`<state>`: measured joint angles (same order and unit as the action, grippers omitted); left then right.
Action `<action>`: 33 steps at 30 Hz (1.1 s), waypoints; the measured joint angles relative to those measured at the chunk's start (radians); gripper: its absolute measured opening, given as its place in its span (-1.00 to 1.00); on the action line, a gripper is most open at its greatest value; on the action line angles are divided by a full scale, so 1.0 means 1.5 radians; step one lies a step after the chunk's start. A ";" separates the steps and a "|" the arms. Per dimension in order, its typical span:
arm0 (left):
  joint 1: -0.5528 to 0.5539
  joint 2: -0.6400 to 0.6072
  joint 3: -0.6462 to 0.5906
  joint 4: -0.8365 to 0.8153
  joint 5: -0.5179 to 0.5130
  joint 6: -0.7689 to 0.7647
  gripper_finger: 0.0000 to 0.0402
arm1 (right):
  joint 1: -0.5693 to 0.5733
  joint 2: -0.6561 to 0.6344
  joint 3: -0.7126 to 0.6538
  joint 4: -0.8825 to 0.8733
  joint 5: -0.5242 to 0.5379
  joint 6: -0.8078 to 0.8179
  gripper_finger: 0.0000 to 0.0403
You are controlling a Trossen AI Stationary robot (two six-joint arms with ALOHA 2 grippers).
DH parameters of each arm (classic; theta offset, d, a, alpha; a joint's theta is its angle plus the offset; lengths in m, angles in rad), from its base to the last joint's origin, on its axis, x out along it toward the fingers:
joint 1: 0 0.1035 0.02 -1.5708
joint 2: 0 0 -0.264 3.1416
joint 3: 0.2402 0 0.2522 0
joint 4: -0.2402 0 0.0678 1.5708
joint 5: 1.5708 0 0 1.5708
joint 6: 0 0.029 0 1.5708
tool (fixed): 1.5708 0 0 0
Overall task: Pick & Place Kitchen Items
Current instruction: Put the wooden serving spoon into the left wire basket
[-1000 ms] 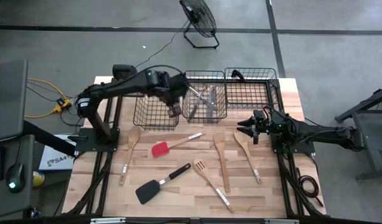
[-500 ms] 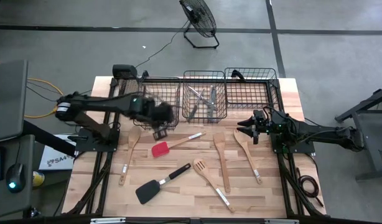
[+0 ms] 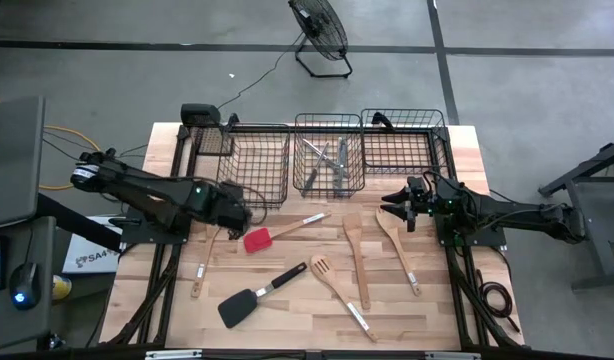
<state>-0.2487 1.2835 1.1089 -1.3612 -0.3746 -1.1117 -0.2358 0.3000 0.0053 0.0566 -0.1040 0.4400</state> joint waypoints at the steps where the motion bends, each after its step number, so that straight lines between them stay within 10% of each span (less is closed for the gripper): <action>1: -0.010 0.000 -0.012 -0.016 0.003 -0.027 -1.00 | 0.000 0.000 0.000 0.000 0.000 0.000 -0.25; 10: -0.065 -0.001 -0.119 -0.012 0.083 -0.211 -0.96 | 0.000 0.000 0.000 0.000 0.000 0.000 -0.25; 24: -0.096 -0.001 -0.237 0.109 0.169 -0.324 -0.13 | 0.000 0.000 0.000 0.000 0.000 0.000 -0.25; 33: -0.096 -0.001 -0.283 0.172 0.174 -0.341 -0.06 | 0.000 0.000 0.000 0.000 0.000 0.000 -0.25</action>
<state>-0.3934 1.2816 0.6841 -1.1039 -0.1143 -1.6227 -0.2356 0.3000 0.0053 0.0565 -0.1040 0.4403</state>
